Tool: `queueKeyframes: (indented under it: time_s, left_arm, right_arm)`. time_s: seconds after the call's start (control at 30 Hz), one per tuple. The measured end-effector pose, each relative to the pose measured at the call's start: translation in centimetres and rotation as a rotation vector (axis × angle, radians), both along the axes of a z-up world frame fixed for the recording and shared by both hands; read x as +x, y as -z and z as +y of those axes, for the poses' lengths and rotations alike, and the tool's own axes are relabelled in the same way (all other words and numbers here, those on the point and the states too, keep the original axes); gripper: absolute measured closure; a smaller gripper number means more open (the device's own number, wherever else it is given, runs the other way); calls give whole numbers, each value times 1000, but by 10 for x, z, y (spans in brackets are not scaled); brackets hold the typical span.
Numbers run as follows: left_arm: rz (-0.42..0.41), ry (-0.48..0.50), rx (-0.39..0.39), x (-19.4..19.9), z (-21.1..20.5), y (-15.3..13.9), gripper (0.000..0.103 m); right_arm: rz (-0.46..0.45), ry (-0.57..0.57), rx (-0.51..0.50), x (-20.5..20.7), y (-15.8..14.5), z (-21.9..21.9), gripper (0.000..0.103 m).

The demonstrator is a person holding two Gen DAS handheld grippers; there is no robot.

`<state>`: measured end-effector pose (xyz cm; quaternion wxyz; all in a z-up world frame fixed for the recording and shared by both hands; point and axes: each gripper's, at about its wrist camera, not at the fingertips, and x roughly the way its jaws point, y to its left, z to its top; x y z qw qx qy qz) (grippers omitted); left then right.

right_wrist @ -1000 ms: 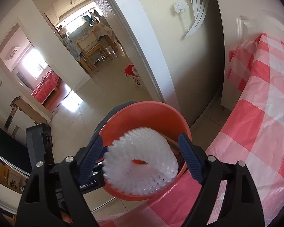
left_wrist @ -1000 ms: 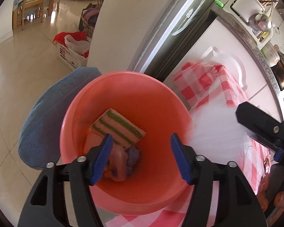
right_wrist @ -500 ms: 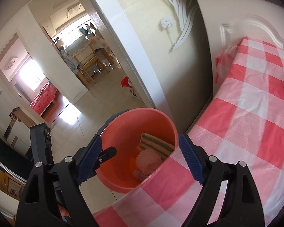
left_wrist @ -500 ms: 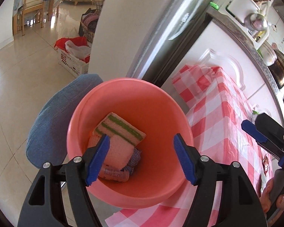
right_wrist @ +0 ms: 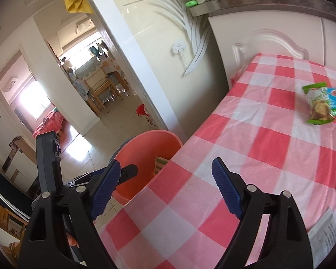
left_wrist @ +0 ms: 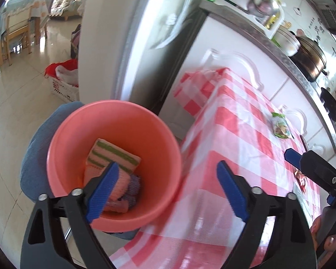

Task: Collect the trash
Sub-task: 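Return both tools to the table over the snack packets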

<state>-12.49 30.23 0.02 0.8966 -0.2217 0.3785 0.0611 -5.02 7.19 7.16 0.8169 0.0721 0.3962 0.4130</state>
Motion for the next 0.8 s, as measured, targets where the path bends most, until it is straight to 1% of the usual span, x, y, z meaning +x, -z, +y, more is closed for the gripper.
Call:
queueKeyframes:
  time_s: [0.13,0.37,0.5,0.67,0.8]
  left_arm:
    - [4,44,10,2,-23,-8,13]
    - [21,131,52,12,-69,-19,13]
    - [23,190,58,16,-95,-26,13]
    - [21,261,94,23,-133,-35,13]
    - [23,308,112,29,-161,-42,13]
  right_arm:
    - [-10,36,1,-2,-2,-26,19]
    - [0,83,35,-2,-4,-71,18]
    - [-1,102,56,-3,-5,-98,18]
    - [-8,158,84,7,-11,-136,18]
    - [-14,203,133,15,-16,-174,13]
